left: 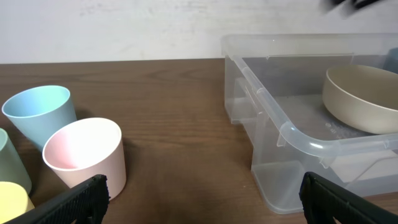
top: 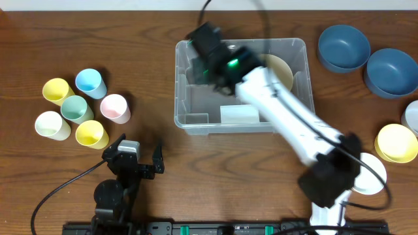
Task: Pack container
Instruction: 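Open the right gripper and release the cream bowl in the bin, then move the right gripper to the teal bowl rim and grasp it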
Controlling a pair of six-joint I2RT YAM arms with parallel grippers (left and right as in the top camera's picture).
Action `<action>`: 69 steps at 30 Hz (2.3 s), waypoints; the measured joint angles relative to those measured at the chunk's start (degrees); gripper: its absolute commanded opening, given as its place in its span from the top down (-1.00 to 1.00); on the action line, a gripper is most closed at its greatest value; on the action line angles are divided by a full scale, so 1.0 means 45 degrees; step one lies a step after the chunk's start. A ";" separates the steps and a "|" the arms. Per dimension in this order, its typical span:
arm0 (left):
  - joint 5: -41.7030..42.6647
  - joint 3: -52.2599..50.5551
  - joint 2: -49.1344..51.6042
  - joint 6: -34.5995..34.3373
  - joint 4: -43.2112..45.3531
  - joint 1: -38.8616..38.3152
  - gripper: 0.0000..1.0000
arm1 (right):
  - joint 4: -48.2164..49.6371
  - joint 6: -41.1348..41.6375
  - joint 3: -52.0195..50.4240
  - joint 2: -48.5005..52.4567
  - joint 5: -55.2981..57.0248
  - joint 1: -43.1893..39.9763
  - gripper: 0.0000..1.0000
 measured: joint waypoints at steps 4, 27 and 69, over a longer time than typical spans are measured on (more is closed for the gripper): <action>0.0005 0.0000 0.0000 0.0000 0.0000 0.0000 -0.96 | -0.1399 -0.0457 0.0461 -0.1137 0.0894 -0.2147 0.19; 0.0005 0.0000 0.0000 -0.0005 0.0000 0.0000 -0.96 | 0.0918 -0.6135 0.0505 0.1501 0.0767 -0.9228 0.10; 0.0005 0.0000 0.0000 0.0000 0.0000 0.0000 -0.96 | 0.1574 -0.8655 0.0505 0.4653 -0.1175 -0.9491 0.98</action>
